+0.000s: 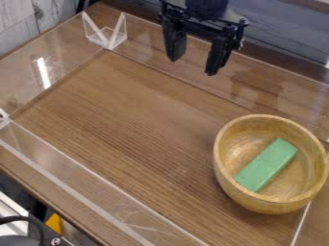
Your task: Remove the green block from inside the brown bowl and put it on the table
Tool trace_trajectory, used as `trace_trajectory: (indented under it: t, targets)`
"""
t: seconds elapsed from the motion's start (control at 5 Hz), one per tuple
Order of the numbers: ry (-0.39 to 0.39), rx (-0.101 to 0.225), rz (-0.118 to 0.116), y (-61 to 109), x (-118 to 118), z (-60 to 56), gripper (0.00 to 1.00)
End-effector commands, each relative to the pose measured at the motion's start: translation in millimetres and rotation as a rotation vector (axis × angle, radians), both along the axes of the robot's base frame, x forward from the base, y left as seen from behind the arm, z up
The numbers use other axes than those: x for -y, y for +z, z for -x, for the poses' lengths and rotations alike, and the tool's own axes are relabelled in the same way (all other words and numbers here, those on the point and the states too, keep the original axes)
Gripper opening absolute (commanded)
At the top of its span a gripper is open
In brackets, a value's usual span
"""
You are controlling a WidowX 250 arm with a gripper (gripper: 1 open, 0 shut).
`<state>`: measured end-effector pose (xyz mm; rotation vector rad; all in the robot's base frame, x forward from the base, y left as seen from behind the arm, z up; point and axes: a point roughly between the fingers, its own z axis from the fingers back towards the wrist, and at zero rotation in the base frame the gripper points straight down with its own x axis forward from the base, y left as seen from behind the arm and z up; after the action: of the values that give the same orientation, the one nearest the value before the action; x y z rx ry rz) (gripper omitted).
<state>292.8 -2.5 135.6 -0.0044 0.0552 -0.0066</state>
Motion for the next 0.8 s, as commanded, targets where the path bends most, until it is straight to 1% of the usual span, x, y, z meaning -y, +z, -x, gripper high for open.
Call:
trace_trajectory:
  t: [0.0,0.2,0.4,0.6]
  targets:
    - [-0.034,-0.008,0.004,0.2,8.2,3.1,1.0]
    - [-0.121,-0.031,0.018,-3.2,32.0,11.7,1.0]
    - [-0.237,-0.063,0.036,-10.6,75.4,23.2,1.0]
    - [-0.357,-0.072,0.038,-22.5,125.8,32.7,1.0]
